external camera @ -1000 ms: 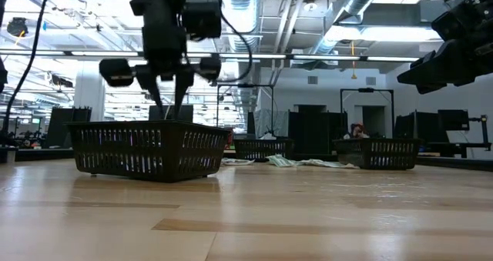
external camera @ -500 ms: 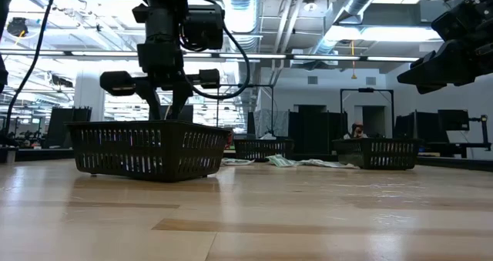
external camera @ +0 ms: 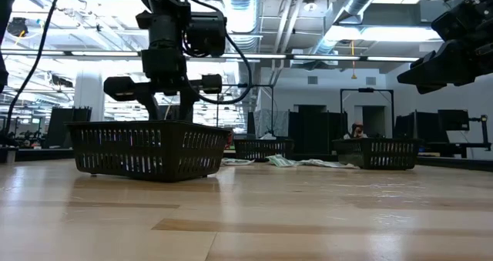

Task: Pick & Place First Aid Supplies
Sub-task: Put the white towelette pack into the bottom black bin

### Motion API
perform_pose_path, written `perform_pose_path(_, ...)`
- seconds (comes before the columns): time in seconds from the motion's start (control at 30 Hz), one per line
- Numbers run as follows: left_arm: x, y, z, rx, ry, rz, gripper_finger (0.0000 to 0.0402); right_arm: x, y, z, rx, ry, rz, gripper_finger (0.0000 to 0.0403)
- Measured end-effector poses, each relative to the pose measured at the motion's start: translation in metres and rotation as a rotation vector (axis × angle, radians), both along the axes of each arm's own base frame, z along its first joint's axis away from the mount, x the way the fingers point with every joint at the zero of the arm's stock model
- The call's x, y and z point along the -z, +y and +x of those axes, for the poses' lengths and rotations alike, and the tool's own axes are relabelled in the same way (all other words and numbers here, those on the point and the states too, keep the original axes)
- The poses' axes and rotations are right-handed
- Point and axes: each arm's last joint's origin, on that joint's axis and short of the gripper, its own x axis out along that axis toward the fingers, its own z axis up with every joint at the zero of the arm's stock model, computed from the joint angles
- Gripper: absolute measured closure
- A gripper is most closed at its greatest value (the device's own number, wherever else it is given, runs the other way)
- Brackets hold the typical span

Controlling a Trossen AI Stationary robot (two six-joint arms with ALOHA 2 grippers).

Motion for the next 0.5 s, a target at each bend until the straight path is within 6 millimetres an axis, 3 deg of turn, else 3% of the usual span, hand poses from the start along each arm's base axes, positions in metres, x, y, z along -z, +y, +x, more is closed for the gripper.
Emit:
perform_pose_path(0.23,0.002,0.0,0.003,0.007,-0.011,0.003,0.0236,0.0,0.0,0.0,0.0,0.0,0.0,0.0395)
perform_pose_path(0.5,0.018,0.001,0.011,0.011,0.036,-0.016,0.0235,0.0,0.0,0.0,0.0,0.0,0.0,0.0395)
